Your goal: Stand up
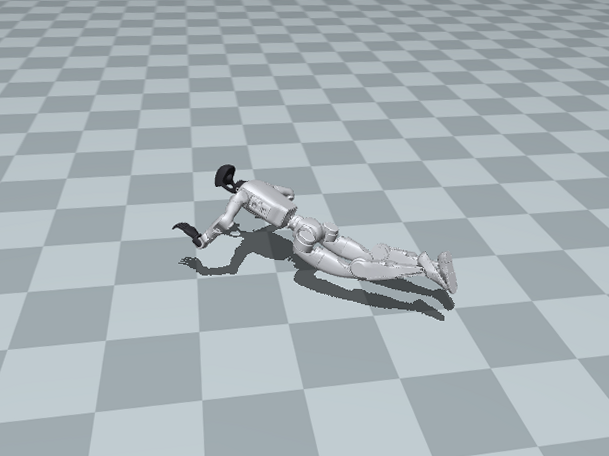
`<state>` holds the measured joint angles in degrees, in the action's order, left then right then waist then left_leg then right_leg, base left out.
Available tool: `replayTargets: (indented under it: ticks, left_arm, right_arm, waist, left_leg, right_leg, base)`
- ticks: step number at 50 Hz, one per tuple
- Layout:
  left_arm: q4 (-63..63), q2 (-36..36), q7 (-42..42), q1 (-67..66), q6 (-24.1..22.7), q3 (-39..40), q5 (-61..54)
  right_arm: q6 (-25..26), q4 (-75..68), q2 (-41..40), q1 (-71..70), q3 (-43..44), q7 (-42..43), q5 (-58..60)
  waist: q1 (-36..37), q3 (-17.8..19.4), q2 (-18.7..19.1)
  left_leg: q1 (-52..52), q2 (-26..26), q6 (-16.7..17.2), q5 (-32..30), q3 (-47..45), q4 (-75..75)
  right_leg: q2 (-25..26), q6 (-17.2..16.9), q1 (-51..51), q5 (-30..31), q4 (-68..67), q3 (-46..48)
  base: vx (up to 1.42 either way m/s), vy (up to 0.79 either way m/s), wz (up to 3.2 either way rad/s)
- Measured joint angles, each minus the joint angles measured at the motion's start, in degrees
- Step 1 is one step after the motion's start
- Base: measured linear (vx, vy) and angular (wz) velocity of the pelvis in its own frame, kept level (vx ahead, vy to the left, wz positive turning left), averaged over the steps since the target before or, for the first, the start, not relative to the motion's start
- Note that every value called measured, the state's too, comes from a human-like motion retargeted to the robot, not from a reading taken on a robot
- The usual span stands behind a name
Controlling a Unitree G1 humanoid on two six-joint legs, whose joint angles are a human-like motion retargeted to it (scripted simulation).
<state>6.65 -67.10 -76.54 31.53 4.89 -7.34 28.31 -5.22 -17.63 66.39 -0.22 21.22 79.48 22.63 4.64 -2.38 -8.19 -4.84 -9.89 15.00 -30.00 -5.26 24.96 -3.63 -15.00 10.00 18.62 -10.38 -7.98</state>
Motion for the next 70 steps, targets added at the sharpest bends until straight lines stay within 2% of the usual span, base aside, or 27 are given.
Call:
replayTargets:
  ticks: [7, 9, 12, 18, 21, 24, 27, 30, 35, 38, 41, 43, 45, 47, 50, 53, 56, 58, 60, 62, 64, 67, 70]
  left_arm:
    - [11.81, 2.75, -3.33, 11.28, -2.08, -7.10, 1.31]
    - [15.71, 3.09, -4.68, 14.56, -3.08, -8.77, 1.43]
    - [22.47, 3.45, -6.62, 20.09, -4.64, -11.21, 1.96]
    - [33.64, 3.72, -10.47, 28.77, -6.43, -12.77, 3.36]
    - [39.27, 1.95, -13.59, 32.24, -6.90, -12.11, 3.87]
    - [44.57, 1.43, -15.72, 35.15, -5.85, -11.35, 5.36]
    - [48.00, 2.24, -15.96, 38.55, -1.00, -10.31, 7.60]
    - [49.66, 6.59, -15.96, 39.19, 3.96, -9.06, 5.92]
    - [37.79, 14.63, -5.86, 31.14, 2.28, -4.54, 7.11]
    - [30.11, 19.30, -3.95, 24.22, 5.02, -2.90, 11.40]
    - [28.35, 23.73, -3.59, 21.29, 6.14, -3.62, 15.75]
    - [30.54, 26.02, -6.03, 22.37, 4.67, -4.85, 17.50]
    - [37.03, 29.82, -14.75, 27.71, 2.12, -7.05, 15.21]
    - [40.17, 30.26, -15.73, 32.59, 1.26, -11.42, 10.57]
    - [45.69, 32.73, -14.62, 37.89, -2.11, -12.82, 11.04]
    - [49.98, 35.65, -15.87, 43.44, -3.02, -15.28, 11.74]
    - [52.63, 37.91, -15.96, 45.80, -3.73, -12.80, 12.80]
    - [54.16, 37.89, -15.96, 46.69, -3.74, -9.74, 13.43]
    - [55.15, 36.80, -15.96, 46.75, -3.47, -8.90, 13.54]
    - [56.24, 34.73, -15.96, 46.54, -3.23, -9.17, 14.05]
    - [56.86, 33.15, -15.96, 46.14, -2.84, -9.85, 14.03]
    - [57.89, 31.78, -15.96, 45.76, -2.40, -10.29, 14.16]
    - [58.81, 31.38, -15.96, 45.83, -2.64, -11.75, 13.48]
  right_arm:
    - [-3.18, -11.73, -0.49, -17.29, -11.06, 1.22, 1.46]
    - [-3.90, -15.34, -0.69, -23.48, -15.04, 1.73, 2.06]
    - [-5.17, -22.04, -1.62, -33.85, -21.23, 2.74, 3.26]
    - [-7.54, -33.30, -3.78, -51.52, -30.67, 4.51, 4.95]
    - [-9.26, -39.40, -6.15, -61.51, -34.78, 5.59, 6.68]
    - [-10.63, -44.74, -8.11, -68.55, -37.27, 6.63, 8.76]
    - [-11.96, -49.55, -8.34, -73.58, -38.75, 7.80, 10.37]
    - [-13.12, -53.24, -7.12, -76.96, -39.89, 8.41, 10.32]
    - [-14.73, -58.22, -2.11, -82.67, -42.57, 8.72, 10.30]
    - [-15.28, -60.27, 1.29, -85.50, -45.23, 8.33, 8.88]
    - [-16.04, -62.33, 4.52, -88.00, -48.02, 7.28, 7.33]
    - [-16.34, -64.01, 6.60, -89.49, -49.96, 6.90, 6.13]
    - [-16.05, -65.71, 8.71, -91.69, -51.85, 6.16, 5.47]
    - [-15.93, -66.92, 10.80, -93.11, -54.23, 5.30, 4.36]
    - [-14.17, -68.72, 15.00, -94.34, -56.36, 4.18, 4.08]
    - [-6.50, -70.98, 19.29, -94.73, -58.46, -0.06, 5.11]
    - [3.30, -66.79, 19.10, -94.42, -54.68, -5.62, 3.48]
    - [5.67, -61.61, 15.70, -90.62, -47.36, -9.53, 2.22]
    - [3.06, -56.62, 12.84, -83.35, -40.17, -12.72, 2.61]
    - [-1.93, -49.65, 6.85, -70.67, -29.54, -10.99, 2.69]
    - [-4.40, -45.35, 1.60, -62.37, -22.76, -8.47, 5.86]
    - [-5.16, -41.36, -4.66, -54.36, -17.62, -4.02, 13.07]
    - [-6.92, -41.65, -8.52, -50.68, -16.78, -1.67, 16.66]
  waist:
    - [1.65, 4.02, 1.28]
    - [1.71, 5.20, 1.54]
    - [1.65, 6.73, 1.90]
    - [-1.02, 9.90, 2.17]
    - [-2.62, 11.26, 2.81]
    - [-3.73, 11.97, 3.91]
    - [-4.52, 12.88, 4.97]
    - [-4.55, 13.83, 4.45]
    - [-0.14, 14.80, 3.05]
    - [2.13, 15.67, 2.92]
    - [2.70, 16.39, 3.29]
    - [3.13, 16.47, 4.07]
    - [3.75, 16.09, 5.20]
    - [4.58, 15.23, 6.30]
    - [6.74, 14.63, 6.96]
    - [7.99, 15.00, 6.89]
    - [8.24, 15.14, 9.09]
    - [7.31, 14.74, 11.56]
    - [6.48, 14.01, 12.03]
    - [5.28, 13.12, 10.72]
    - [4.23, 12.32, 9.94]
    - [3.26, 11.40, 9.28]
    - [3.48, 10.80, 9.08]
  left_leg:
    - [0.00, -0.19, 0.00, 0.00, 2.69, 1.48]
    - [3.64, 0.16, 0.00, 0.00, 1.19, 5.42]
    - [10.47, 2.14, 0.00, 0.00, -3.98, 12.28]
    - [20.26, 3.39, 0.00, 0.00, -4.76, 21.04]
    - [25.92, 4.80, 0.00, 0.00, -5.53, 25.41]
    - [30.39, 6.10, 0.00, 0.00, -6.02, 30.05]
    - [33.45, 5.81, 0.00, 0.00, -4.44, 32.62]
    - [35.56, 4.61, 0.00, 0.00, -3.05, 33.37]
    - [40.02, 1.98, 0.00, 3.32, -2.41, 35.27]
    - [41.45, 0.24, 0.00, 6.01, -1.28, 37.36]
    - [43.03, -0.01, 0.00, 9.20, 0.22, 40.15]
    - [44.03, -0.58, 0.00, 10.14, 2.00, 41.19]
    - [46.46, -1.01, 0.00, 10.97, 2.79, 42.53]
    - [48.21, -1.30, 0.00, 12.06, 3.32, 43.00]
    - [49.68, -2.05, 0.00, 12.67, 4.05, 42.20]
    - [50.51, -3.45, 0.00, 12.84, 4.71, 42.81]
    - [52.17, -3.96, 0.00, 13.18, 4.01, 44.12]
    - [54.17, -2.78, 0.00, 12.94, 3.41, 45.36]
    - [55.24, -1.73, 0.00, 13.28, 3.17, 46.09]
    - [57.07, 0.10, 0.00, 12.93, 1.51, 47.55]
    - [57.67, 1.52, 0.00, 12.21, 0.52, 47.95]
    - [58.32, 3.18, 0.00, 11.63, -0.39, 48.55]
    - [58.40, 3.59, 0.00, 10.65, -0.48, 48.63]
  right_leg:
    - [-2.39, 0.00, -1.99, -3.73, -6.08, -1.34]
    - [-1.99, 0.00, -5.09, -5.39, -9.00, -1.93]
    - [-0.87, 0.00, -10.66, -3.32, -14.00, -2.09]
    - [-0.34, 0.00, -21.76, -4.99, -25.16, -1.74]
    - [1.51, 0.00, -29.88, -5.70, -32.88, -3.24]
    - [3.29, 0.00, -35.22, -6.52, -38.04, -3.78]
    - [3.97, 0.00, -38.73, -7.47, -41.24, -3.22]
    - [3.92, 0.00, -41.25, -9.21, -43.86, -3.23]
    - [3.16, 0.00, -46.37, -13.71, -48.98, -3.79]
    - [2.57, 0.00, -47.67, -15.02, -50.15, -4.17]
    - [1.70, 0.00, -49.16, -15.49, -51.68, -3.46]
    - [1.67, 0.00, -50.70, -16.44, -53.46, -1.74]
    - [2.48, 0.00, -52.96, -16.55, -55.26, -0.69]
    - [3.81, 0.00, -55.07, -16.83, -57.13, -0.10]
    - [4.31, 0.00, -57.41, -18.15, -59.27, 2.04]
    - [4.74, 0.00, -58.34, -18.46, -61.04, 2.31]
    - [4.30, 0.00, -60.13, -19.55, -63.23, 2.90]
    - [5.54, 0.00, -61.56, -19.67, -63.91, 2.87]
    - [6.40, 0.00, -62.41, -19.67, -64.25, 2.72]
    - [7.94, 0.00, -63.22, -19.51, -64.62, 1.66]
    - [9.36, 0.00, -63.52, -19.31, -64.78, 0.99]
    - [11.33, 0.00, -63.61, -19.52, -65.14, -0.20]
    - [12.78, 0.00, -63.05, -19.64, -64.92, -1.19]
  base:
    - [-0.09, 0.02, -1.56]
    - [-0.17, 0.04, -1.11]
    - [-0.20, -0.03, -0.77]
    - [-0.18, -0.07, 0.10]
    - [-0.23, -0.02, -0.09]
    - [-0.23, 0.04, 0.35]
    - [-0.18, 0.01, 1.42]
    - [-0.18, -0.02, 1.26]
    - [-0.17, -0.02, 0.79]
    - [-0.10, 0.05, 0.33]
    - [-0.21, 0.03, 1.15]
    - [-0.20, 0.04, 1.46]
    - [-0.12, 0.13, 2.09]
    - [-0.13, 0.14, 2.23]
    - [-0.20, 0.26, 1.81]
    - [-0.16, 0.22, 0.65]
    - [0.06, 0.27, -0.28]
    - [0.02, 0.24, 0.20]
    - [-0.03, 0.23, -0.28]
    - [-0.06, 0.17, -1.08]
    - [-0.04, 0.15, -1.10]
    - [-0.02, 0.06, -0.92]
    - [0.00, -0.03, -0.20]
